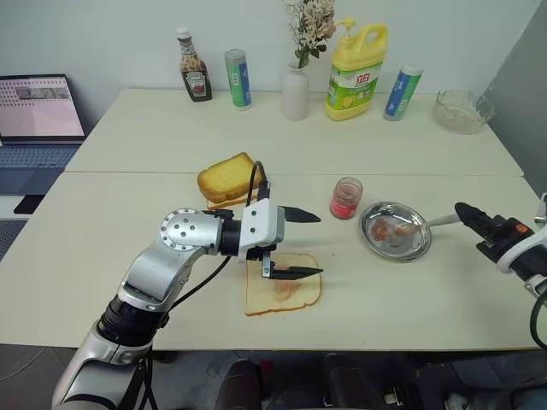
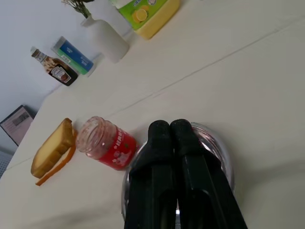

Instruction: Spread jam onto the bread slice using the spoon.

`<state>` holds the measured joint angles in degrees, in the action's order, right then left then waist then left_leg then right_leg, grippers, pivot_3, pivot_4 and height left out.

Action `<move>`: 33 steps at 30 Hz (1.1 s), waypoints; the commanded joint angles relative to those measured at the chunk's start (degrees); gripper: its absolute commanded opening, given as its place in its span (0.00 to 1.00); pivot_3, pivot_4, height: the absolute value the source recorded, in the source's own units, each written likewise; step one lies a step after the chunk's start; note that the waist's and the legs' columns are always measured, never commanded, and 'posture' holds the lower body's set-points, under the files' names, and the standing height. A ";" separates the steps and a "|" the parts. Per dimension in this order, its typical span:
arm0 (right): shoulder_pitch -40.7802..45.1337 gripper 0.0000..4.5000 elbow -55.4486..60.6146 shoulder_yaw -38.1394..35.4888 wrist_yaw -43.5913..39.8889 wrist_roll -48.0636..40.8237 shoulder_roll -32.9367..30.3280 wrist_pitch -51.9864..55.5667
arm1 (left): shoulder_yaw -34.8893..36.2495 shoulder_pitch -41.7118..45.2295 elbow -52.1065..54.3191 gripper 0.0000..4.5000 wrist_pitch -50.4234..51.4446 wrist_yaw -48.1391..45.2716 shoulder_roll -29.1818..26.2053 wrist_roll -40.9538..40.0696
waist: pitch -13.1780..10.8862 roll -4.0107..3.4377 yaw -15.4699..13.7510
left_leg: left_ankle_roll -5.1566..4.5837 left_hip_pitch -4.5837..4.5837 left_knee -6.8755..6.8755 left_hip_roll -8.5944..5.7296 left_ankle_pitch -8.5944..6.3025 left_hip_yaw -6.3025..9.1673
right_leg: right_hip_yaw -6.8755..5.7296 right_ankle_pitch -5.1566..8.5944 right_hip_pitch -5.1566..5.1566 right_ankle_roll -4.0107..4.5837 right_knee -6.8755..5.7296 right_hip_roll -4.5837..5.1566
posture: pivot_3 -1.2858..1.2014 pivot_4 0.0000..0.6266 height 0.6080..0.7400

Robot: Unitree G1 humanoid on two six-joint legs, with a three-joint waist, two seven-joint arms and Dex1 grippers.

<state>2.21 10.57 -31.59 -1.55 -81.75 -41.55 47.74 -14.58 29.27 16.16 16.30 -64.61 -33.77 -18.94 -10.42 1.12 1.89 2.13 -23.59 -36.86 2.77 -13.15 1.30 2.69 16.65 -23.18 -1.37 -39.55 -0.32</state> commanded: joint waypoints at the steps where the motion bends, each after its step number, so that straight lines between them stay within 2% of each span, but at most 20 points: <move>1: 3.23 0.01 -4.03 0.61 -3.95 4.39 -0.01 -1.26 | -0.23 1.44 0.32 1.00 -0.71 -0.37 0.44 0.26 | 0.00 0.00 -0.04 | 0.00 -0.01 -0.02 0.00 0.00 0.00 | 0.01 -0.01 0.00 -0.01 0.00 0.00 | 0.52 0.24 1.00; 15: 11.31 0.01 -20.26 3.27 -13.48 21.55 -2.12 -0.07 | 0.00 1.53 -0.22 1.00 -1.43 -0.72 0.47 0.72 | 0.00 -0.01 -0.16 | 0.00 -0.05 -0.06 -0.01 0.00 0.01 | -0.02 -0.06 0.00 0.04 0.01 0.01 | 0.52 0.24 1.00; 26: 12.79 0.01 -22.04 2.32 -15.84 25.93 -1.41 0.86 | -0.26 2.61 -0.79 1.00 -0.52 -0.20 1.67 1.31 | 0.01 -0.01 -0.17 | 0.00 -0.04 -0.09 -0.02 0.00 0.01 | -0.02 -0.08 0.03 0.01 0.01 0.01 | 0.52 0.24 1.00; 29: 12.84 0.17 -21.97 1.86 -16.10 26.72 -1.24 1.00 | 0.04 2.46 -0.57 1.00 -0.12 0.02 1.84 1.14 | 0.00 -0.02 -0.17 | 0.00 -0.04 -0.10 -0.02 0.00 0.02 | -0.02 -0.09 0.05 0.00 0.02 0.02 | 0.52 0.24 1.00; 33: 13.42 0.48 -21.92 1.16 -16.39 28.49 -0.98 1.03 | 0.10 2.21 -0.61 1.00 -0.38 0.24 1.73 1.15 | 0.00 -0.03 -0.05 | 0.00 -0.04 -0.08 -0.03 0.00 0.00 | 0.01 -0.09 0.02 0.01 0.01 0.02 | 0.52 0.24 1.00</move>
<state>14.67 -12.50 -28.27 -17.43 -53.61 -42.03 49.32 -15.27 31.12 14.88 16.25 -64.56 -32.17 -17.53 -10.42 1.10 1.84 2.13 -23.63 -36.94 2.75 -13.15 1.30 2.70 16.56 -23.16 -1.36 -39.54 -0.30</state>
